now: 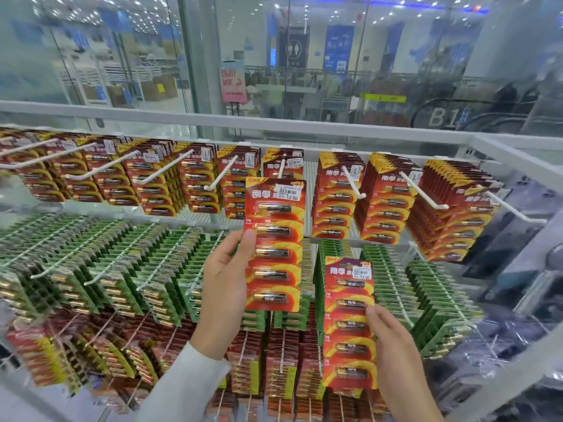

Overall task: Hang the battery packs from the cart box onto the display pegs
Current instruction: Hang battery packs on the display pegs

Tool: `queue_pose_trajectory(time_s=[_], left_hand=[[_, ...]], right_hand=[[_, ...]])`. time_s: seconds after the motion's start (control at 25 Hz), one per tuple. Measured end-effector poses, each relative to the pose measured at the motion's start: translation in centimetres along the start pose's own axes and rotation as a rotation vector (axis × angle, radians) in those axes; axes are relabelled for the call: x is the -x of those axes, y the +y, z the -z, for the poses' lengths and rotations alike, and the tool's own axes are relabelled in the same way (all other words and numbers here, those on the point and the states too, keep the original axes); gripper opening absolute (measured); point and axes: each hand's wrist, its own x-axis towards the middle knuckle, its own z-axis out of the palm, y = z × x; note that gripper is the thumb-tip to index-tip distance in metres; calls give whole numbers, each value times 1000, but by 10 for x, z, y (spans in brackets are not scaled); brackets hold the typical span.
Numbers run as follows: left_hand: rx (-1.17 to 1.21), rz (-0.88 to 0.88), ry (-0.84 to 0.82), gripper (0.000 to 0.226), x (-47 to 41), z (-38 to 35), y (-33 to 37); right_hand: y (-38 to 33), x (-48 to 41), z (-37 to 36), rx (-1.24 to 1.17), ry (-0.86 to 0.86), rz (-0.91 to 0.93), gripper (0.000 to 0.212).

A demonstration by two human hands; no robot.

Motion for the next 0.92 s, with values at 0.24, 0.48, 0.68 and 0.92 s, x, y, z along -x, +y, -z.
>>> queue_pose_trajectory(time_s=[0.24,0.48,0.68,0.92], left_hand=[[-24,36,22,25,-5,-1,-7],[-124,47,23,30,-48,-12,-18],[-213,12,47,29,-93,-23,-26],[-219,21,55,31,-130,-31,-39]], right_hand=[[-5,0,1,35,-36,18,17],[-43,19,-7,113,-127,177,27],[-75,31,-21,139,-113,400,26],[-76,25,-27,185,-68,423,27]])
